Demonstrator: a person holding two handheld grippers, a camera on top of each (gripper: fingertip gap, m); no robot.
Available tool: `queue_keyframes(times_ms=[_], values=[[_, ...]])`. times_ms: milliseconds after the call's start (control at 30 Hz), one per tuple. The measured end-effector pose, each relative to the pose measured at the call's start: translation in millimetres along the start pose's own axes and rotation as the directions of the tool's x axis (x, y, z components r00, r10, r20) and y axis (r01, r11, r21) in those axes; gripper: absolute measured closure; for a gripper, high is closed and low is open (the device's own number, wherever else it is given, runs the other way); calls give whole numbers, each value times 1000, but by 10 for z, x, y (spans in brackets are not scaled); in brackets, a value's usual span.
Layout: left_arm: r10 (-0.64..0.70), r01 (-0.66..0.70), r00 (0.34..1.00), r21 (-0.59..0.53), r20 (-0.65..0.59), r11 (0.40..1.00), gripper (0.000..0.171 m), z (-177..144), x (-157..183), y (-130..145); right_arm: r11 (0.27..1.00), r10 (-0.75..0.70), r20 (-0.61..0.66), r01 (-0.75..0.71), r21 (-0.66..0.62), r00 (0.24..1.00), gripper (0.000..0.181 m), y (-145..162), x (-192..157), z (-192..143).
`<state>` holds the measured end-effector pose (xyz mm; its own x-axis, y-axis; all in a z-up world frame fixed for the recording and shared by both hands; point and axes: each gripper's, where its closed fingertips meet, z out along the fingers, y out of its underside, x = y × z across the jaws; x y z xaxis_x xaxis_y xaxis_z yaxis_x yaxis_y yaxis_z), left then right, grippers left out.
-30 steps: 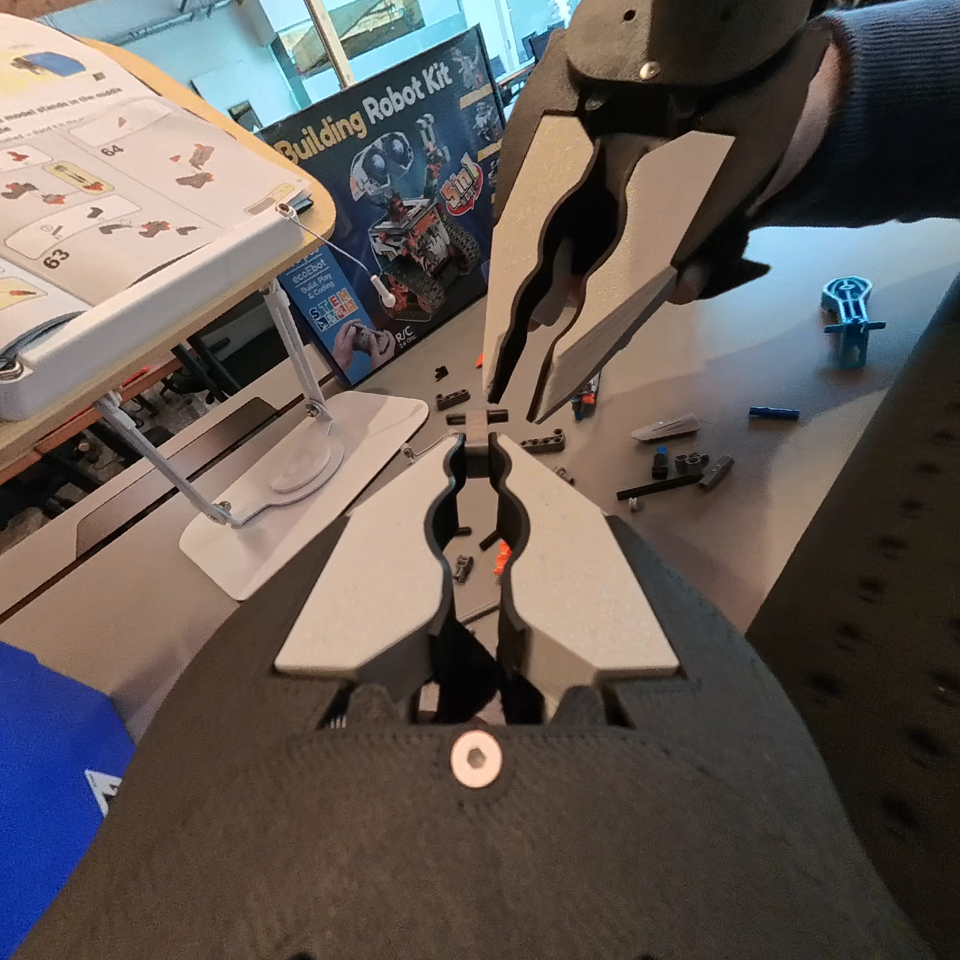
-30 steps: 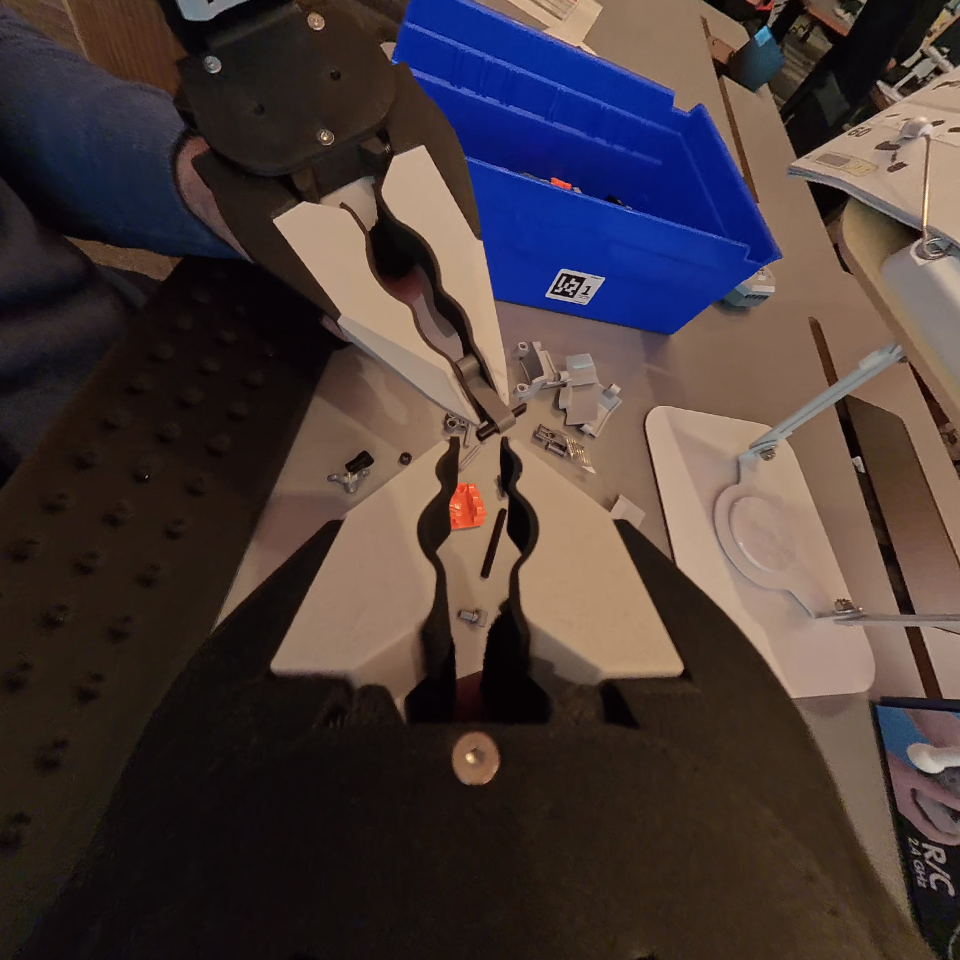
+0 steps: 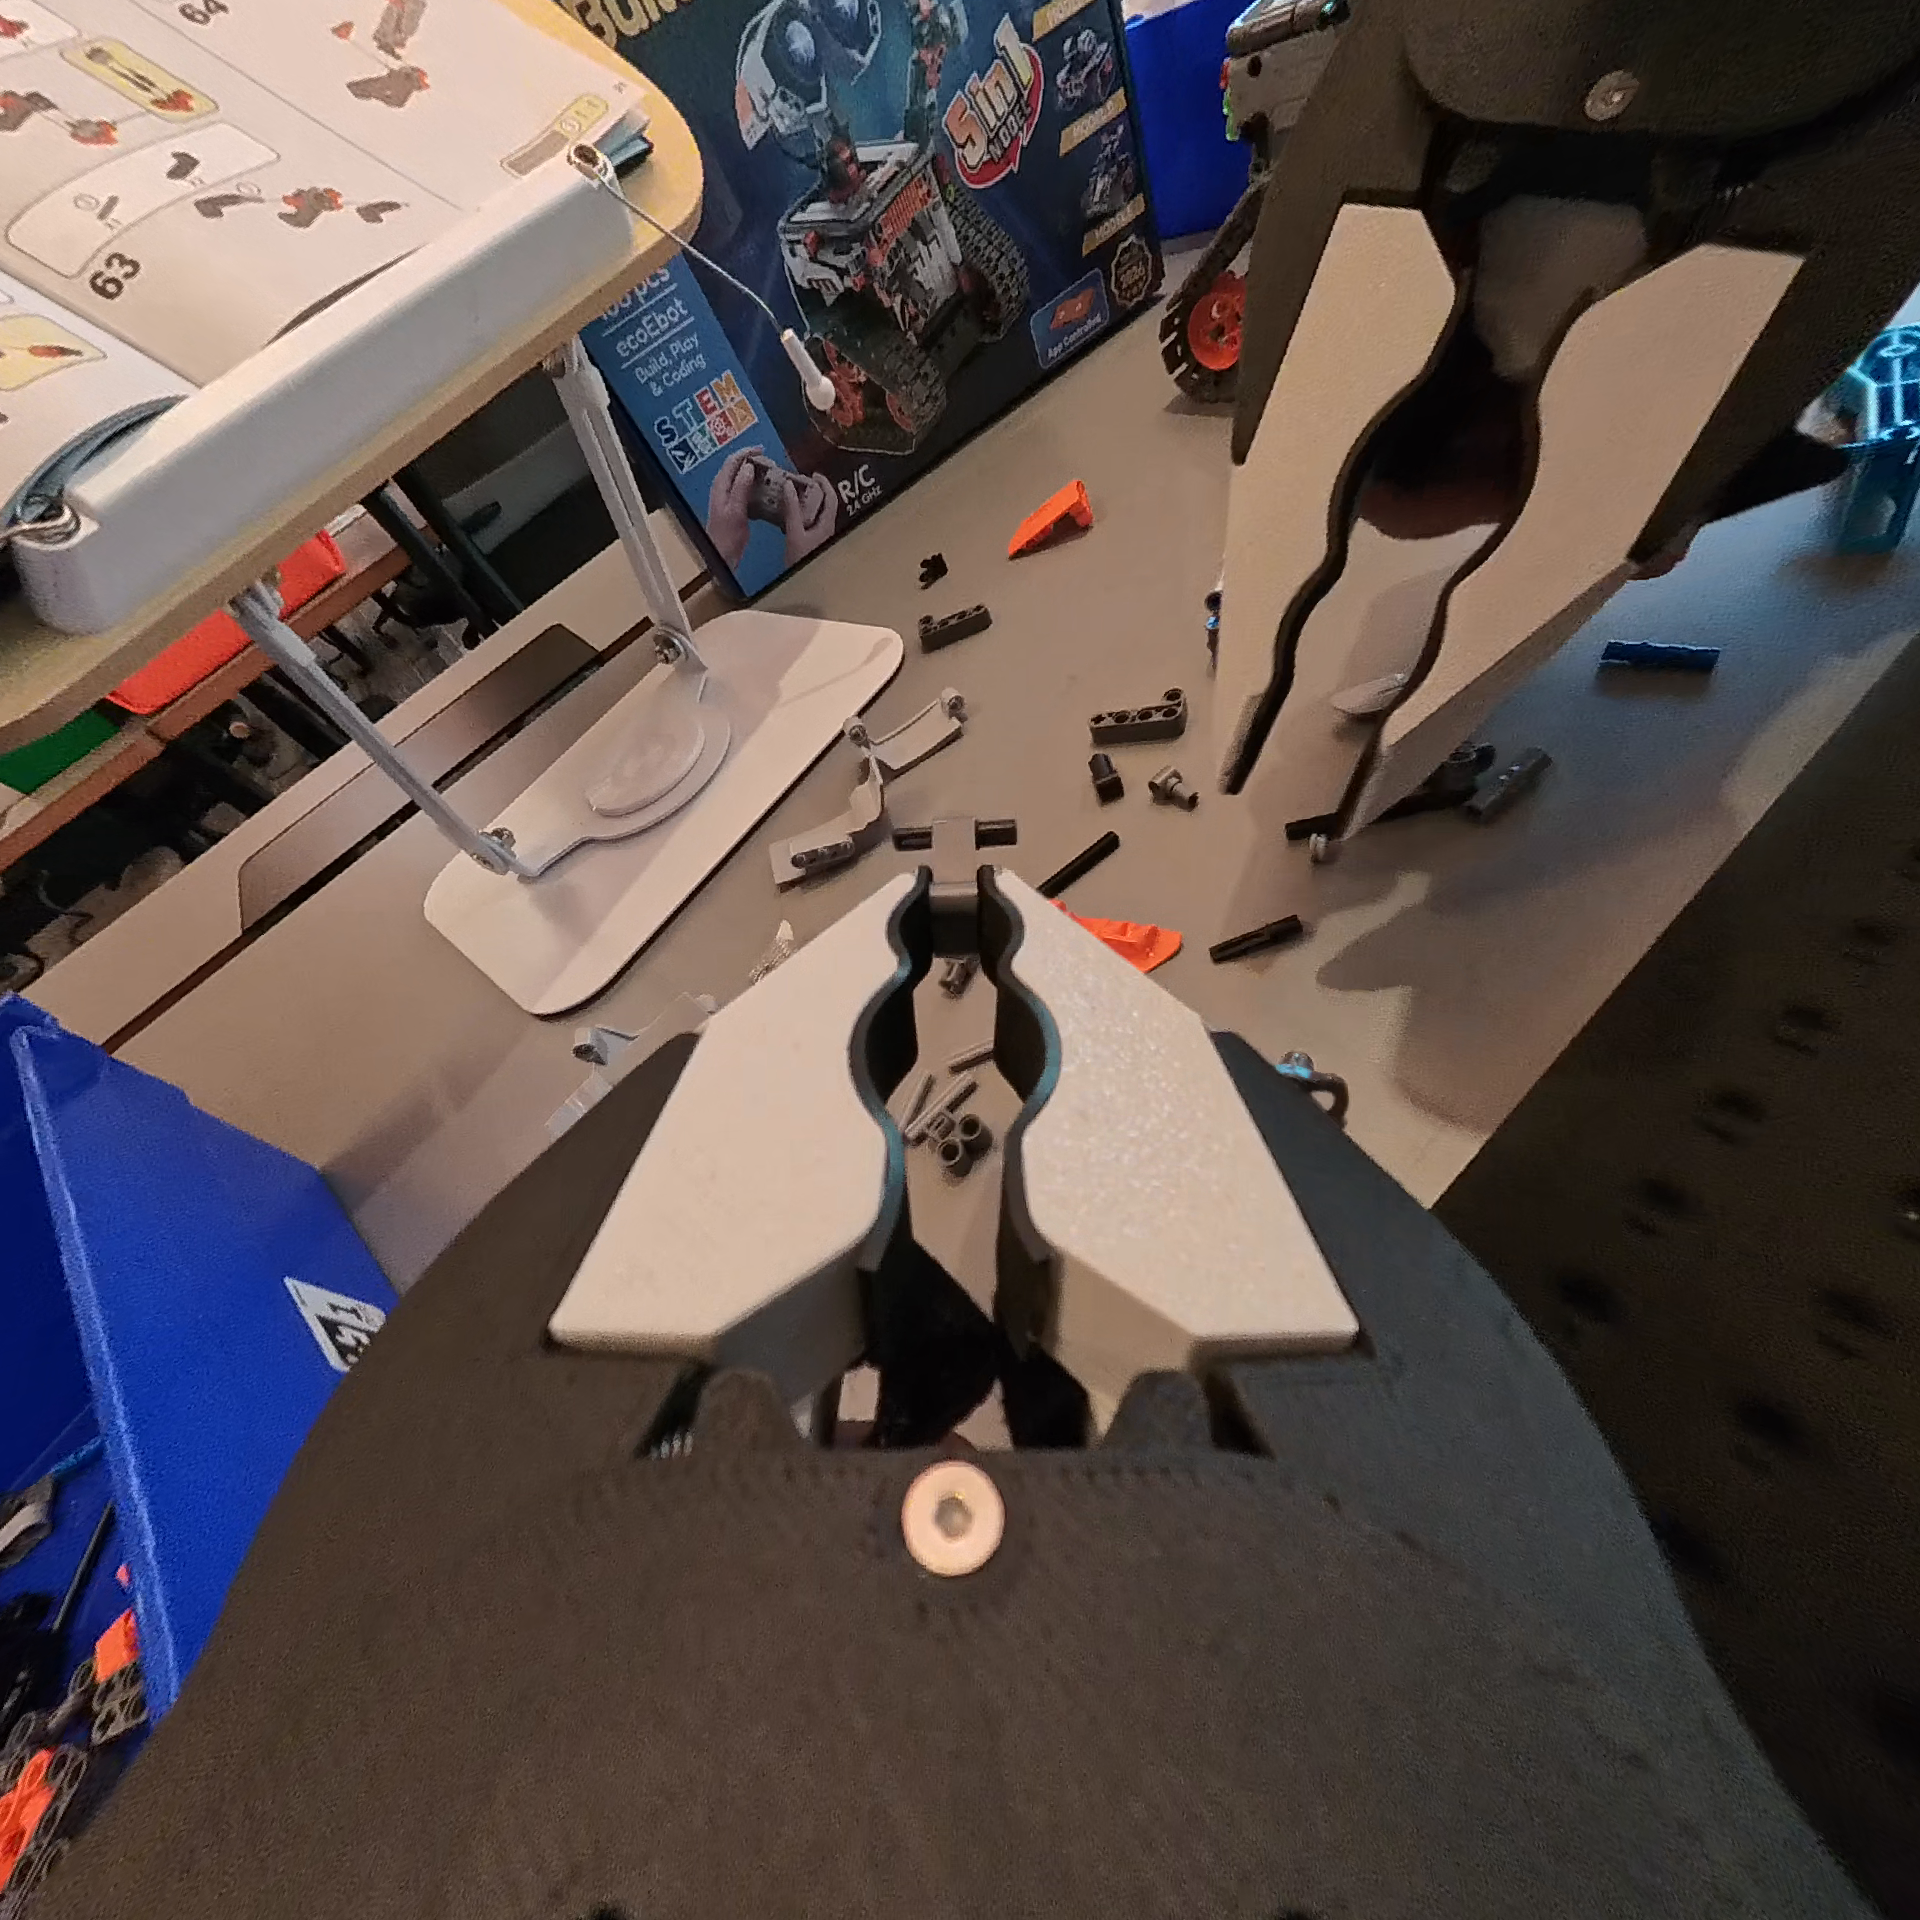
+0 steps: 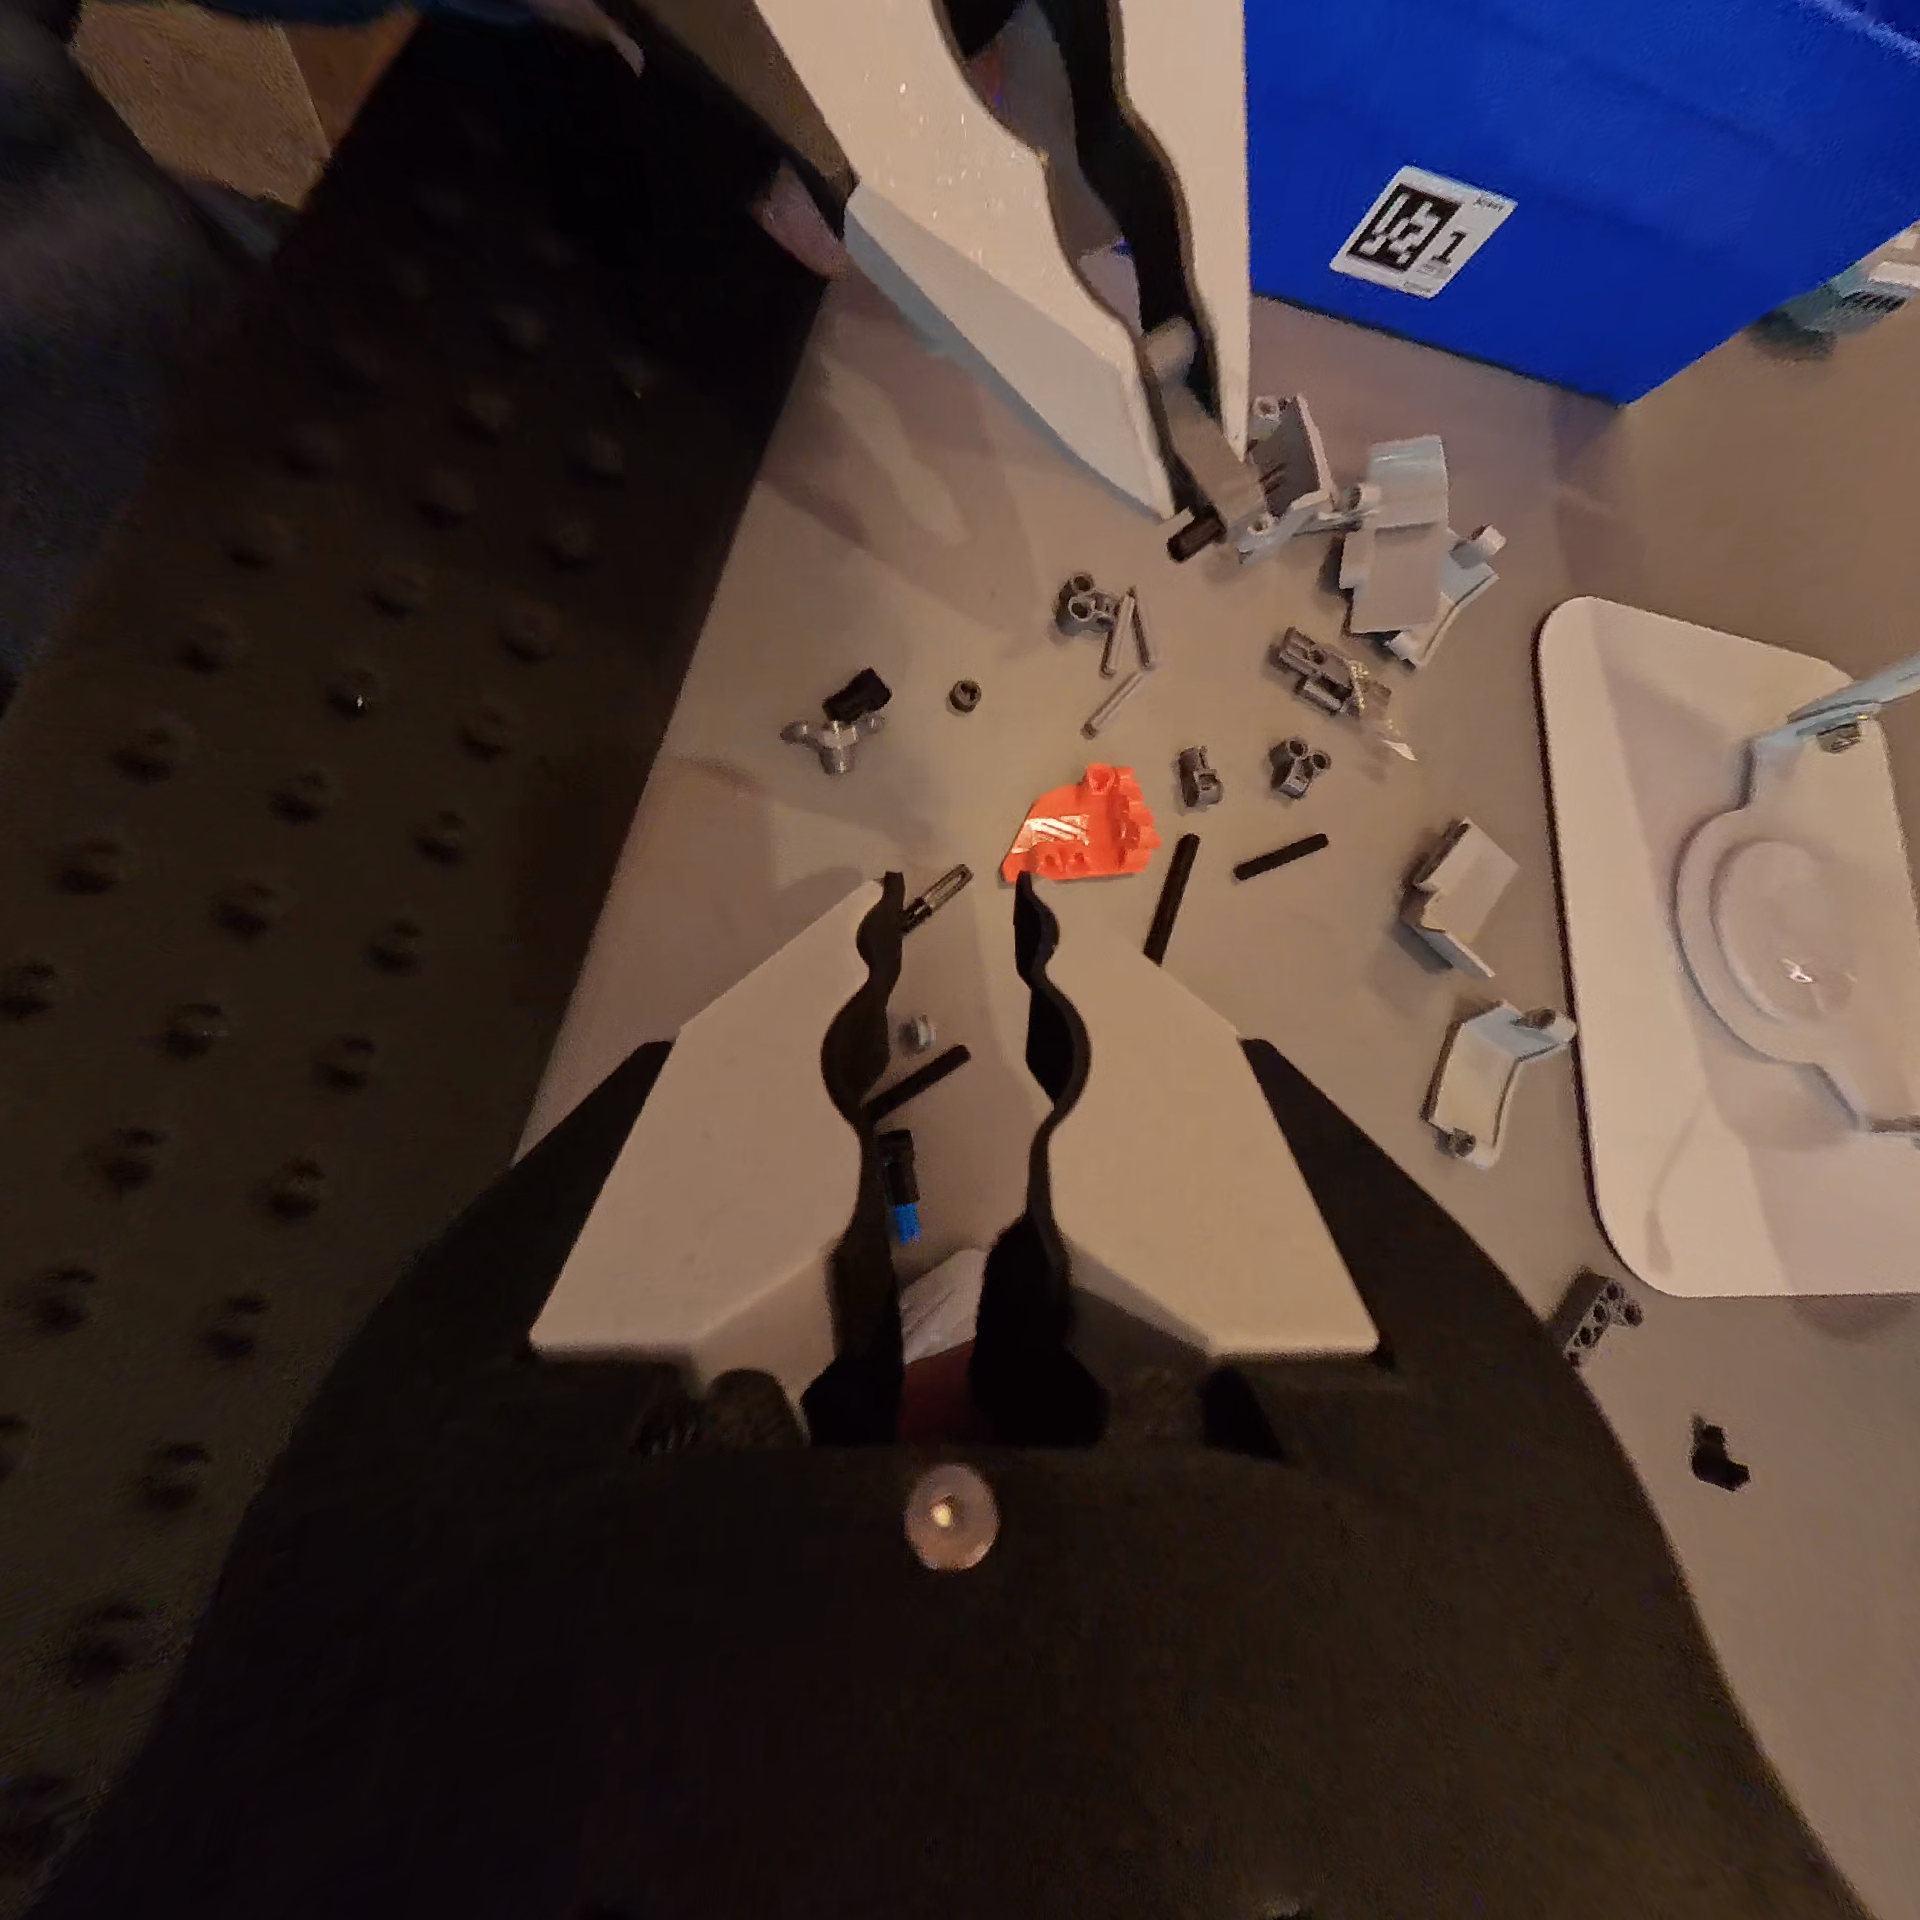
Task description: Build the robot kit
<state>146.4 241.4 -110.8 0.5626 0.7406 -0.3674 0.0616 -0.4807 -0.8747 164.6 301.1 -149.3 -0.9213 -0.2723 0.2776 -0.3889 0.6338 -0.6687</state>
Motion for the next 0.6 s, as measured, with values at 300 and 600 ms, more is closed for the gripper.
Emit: queue_keyframes(times_ms=[300, 600], values=[[2, -2, 1000, -1, -13, 1000, 166, 15, 20, 18, 988, 55, 16, -52, -146, 998, 164, 503, 81, -449], [29, -30, 999, -41, -33, 999, 166, 73, 75, 70, 981, 123, 98, -106, -163, 988, 169, 612, -228, -306]])
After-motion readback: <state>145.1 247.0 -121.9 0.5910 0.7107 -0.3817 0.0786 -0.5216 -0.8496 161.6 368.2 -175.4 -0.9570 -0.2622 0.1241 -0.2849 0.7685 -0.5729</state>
